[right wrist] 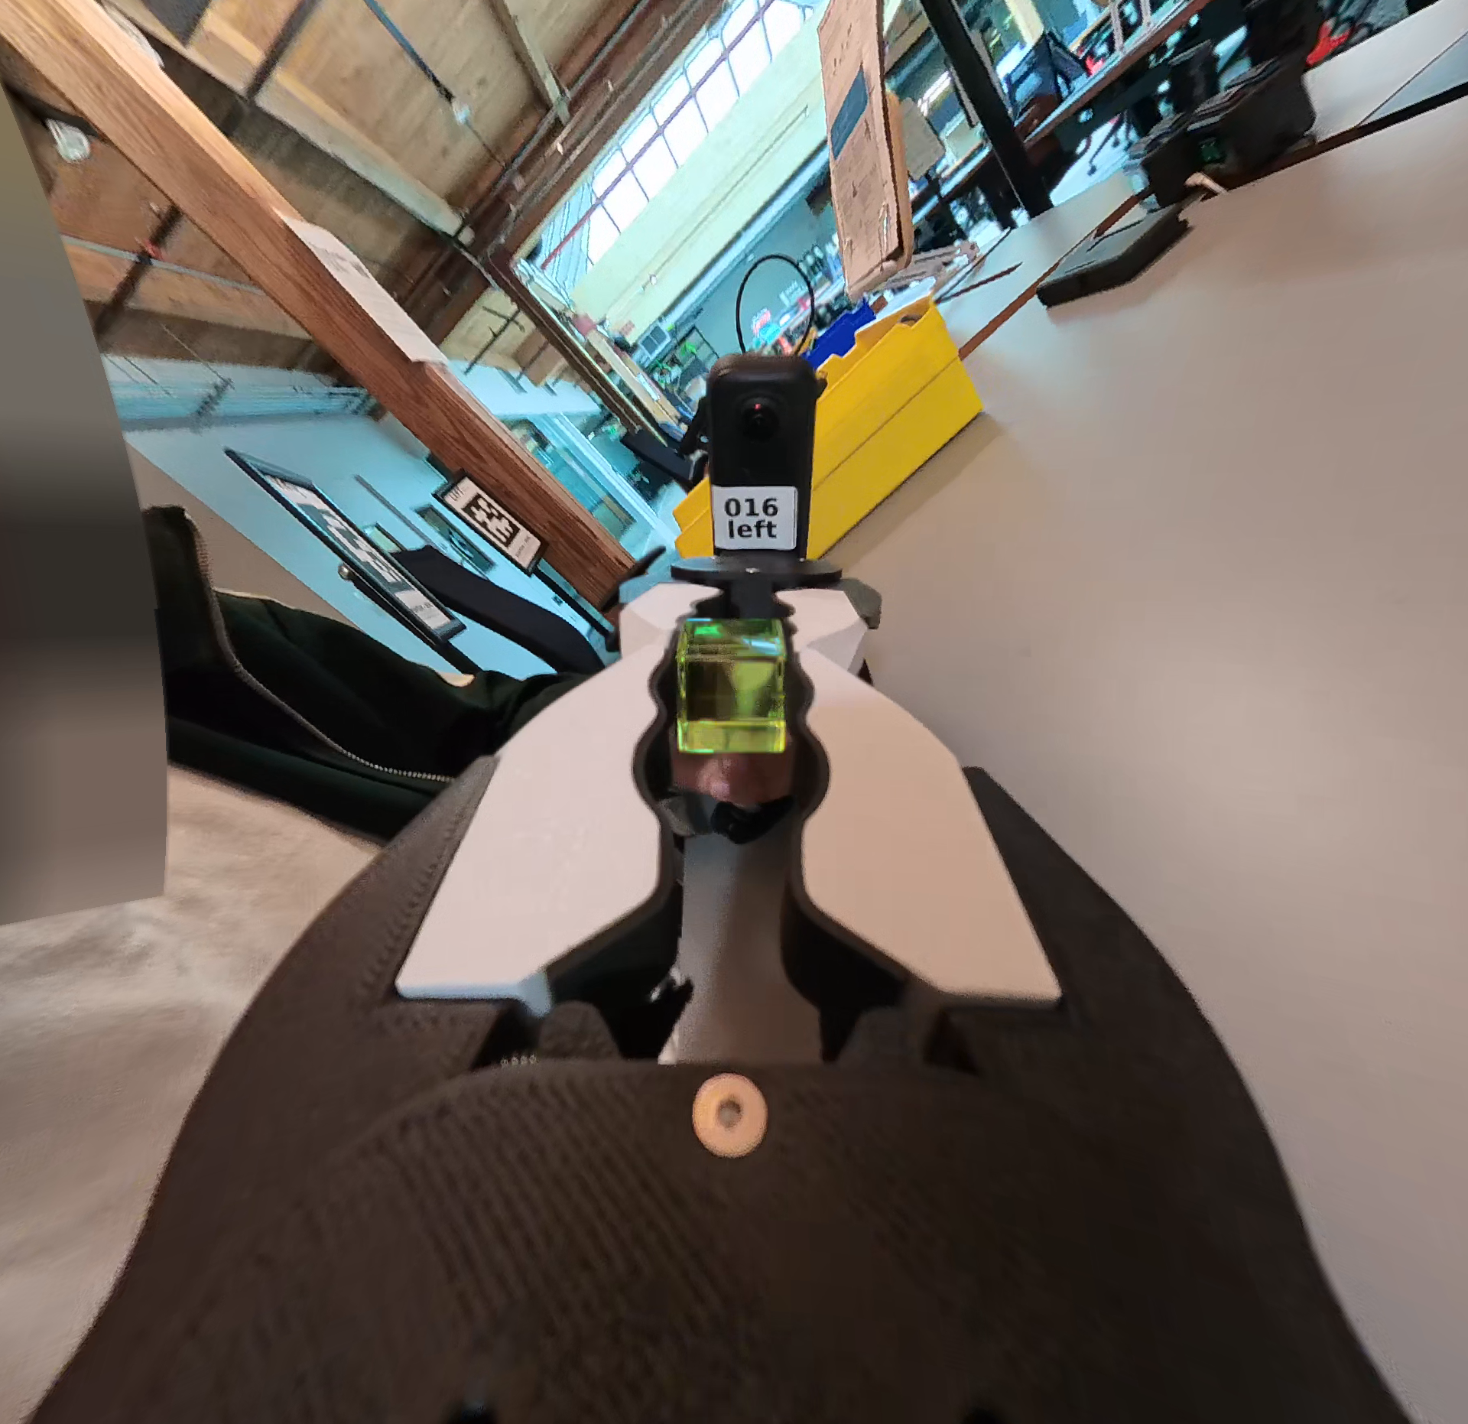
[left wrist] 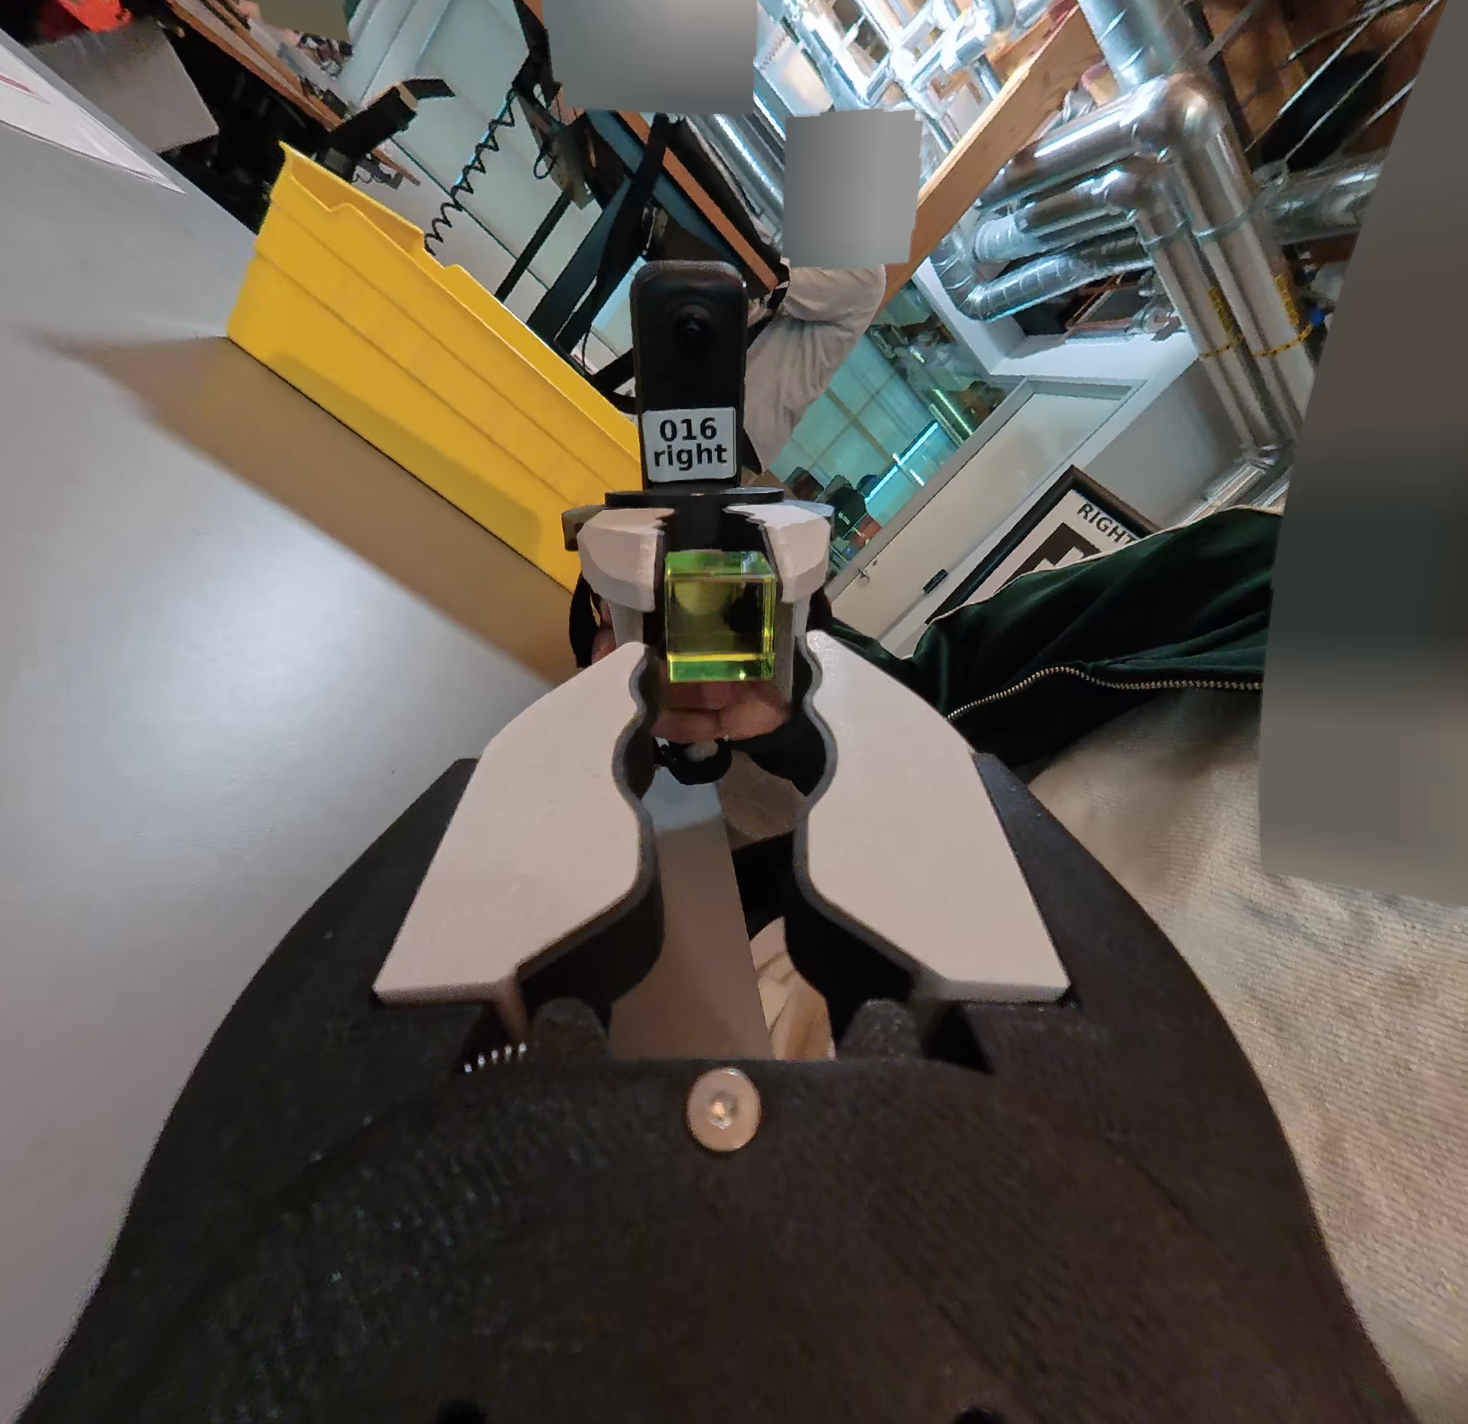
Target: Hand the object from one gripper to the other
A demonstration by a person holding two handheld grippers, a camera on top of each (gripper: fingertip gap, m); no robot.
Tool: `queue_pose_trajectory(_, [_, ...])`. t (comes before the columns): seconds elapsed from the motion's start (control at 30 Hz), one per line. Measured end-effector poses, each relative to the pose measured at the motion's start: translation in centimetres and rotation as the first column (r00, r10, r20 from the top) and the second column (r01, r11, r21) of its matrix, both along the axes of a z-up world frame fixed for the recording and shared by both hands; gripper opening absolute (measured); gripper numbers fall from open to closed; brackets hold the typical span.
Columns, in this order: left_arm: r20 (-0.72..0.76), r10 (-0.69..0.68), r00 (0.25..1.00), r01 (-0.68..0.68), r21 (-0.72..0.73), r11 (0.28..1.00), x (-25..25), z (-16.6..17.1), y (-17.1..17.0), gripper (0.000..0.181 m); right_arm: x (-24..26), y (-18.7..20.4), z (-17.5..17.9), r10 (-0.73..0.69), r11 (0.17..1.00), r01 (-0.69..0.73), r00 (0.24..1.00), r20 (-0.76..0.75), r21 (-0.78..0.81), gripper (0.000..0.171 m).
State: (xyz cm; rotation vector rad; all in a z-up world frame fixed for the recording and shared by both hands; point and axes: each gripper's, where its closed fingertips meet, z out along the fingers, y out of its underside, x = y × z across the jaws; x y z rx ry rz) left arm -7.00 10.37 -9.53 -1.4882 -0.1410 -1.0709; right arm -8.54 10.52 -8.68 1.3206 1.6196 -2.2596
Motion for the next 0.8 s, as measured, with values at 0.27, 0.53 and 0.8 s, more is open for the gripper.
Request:
queue_pose_trajectory(0.27, [0.050, 0.039, 0.998, -0.038, -0.014, 0.999, -1.1, -0.2, 0.1, 0.036, -0.3, 1.2, 0.1, -0.052, 0.997, 0.053, 0.998, -0.019, 0.048, 0.027])
queue_pose_trajectory(0.53, [0.054, 0.031, 0.998, -0.030, -0.033, 0.999, -1.1, -0.5, 0.1, 0.037, 1.2, 11.2, 8.5, -0.371, 0.838, 0.454, 0.881, -0.294, 0.302, 0.027])
queue_pose_trajectory(0.8, [0.017, 0.024, 1.000, -0.023, -0.044, 0.999, -0.3, -0.6, 0.5, 0.037, 10.4, 35.6, 1.2, -0.825, 0.206, 0.514, 0.549, -0.135, 0.833, 0.027])
